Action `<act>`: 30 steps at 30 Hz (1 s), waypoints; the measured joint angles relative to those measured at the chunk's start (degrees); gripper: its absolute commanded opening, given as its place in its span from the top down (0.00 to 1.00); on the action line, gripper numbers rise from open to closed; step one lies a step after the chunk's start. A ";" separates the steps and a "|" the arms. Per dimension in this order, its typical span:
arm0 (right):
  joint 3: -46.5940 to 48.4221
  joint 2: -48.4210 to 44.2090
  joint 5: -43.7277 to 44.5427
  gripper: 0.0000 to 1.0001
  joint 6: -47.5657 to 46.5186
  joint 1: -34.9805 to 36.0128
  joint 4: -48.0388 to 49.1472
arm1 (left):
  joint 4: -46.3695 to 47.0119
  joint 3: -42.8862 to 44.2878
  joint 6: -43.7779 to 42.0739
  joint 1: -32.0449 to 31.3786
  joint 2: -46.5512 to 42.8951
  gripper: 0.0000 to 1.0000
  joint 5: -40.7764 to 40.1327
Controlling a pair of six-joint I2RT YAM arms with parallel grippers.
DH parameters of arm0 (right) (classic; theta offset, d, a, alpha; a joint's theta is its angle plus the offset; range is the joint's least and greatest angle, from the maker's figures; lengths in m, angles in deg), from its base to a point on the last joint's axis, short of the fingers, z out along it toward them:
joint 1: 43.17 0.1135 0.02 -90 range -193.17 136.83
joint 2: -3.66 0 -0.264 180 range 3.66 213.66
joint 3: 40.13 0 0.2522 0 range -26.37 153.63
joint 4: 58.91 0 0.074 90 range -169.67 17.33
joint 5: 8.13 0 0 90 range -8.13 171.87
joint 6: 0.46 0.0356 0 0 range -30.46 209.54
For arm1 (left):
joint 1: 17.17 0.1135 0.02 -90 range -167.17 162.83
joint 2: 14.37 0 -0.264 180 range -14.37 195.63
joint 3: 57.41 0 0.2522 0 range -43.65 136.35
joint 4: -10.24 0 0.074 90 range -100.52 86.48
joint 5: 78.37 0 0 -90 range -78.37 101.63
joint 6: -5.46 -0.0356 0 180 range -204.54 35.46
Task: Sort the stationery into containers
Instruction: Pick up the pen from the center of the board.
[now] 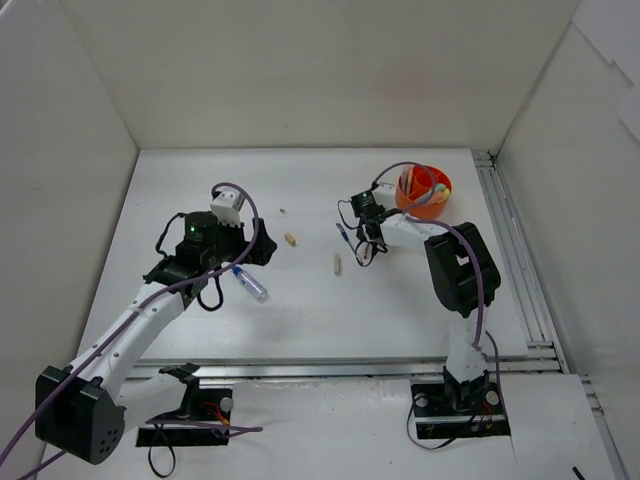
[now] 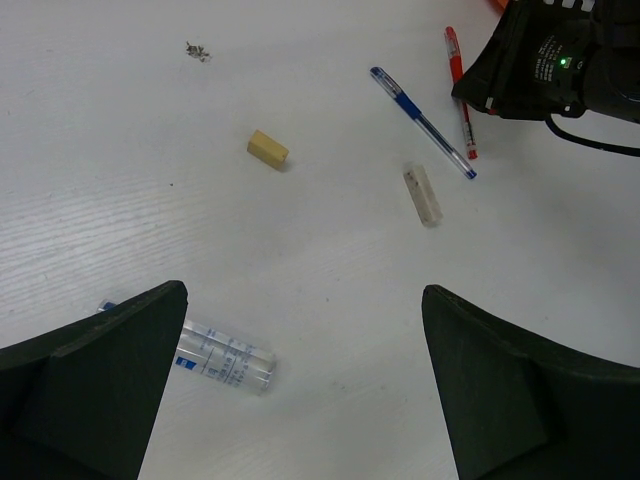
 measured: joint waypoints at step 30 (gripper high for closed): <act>-25.03 -30.38 -52.54 1.00 -39.54 8.70 23.47 | 5.22 3.23 1.11 -6.80 2.64 0.00 10.60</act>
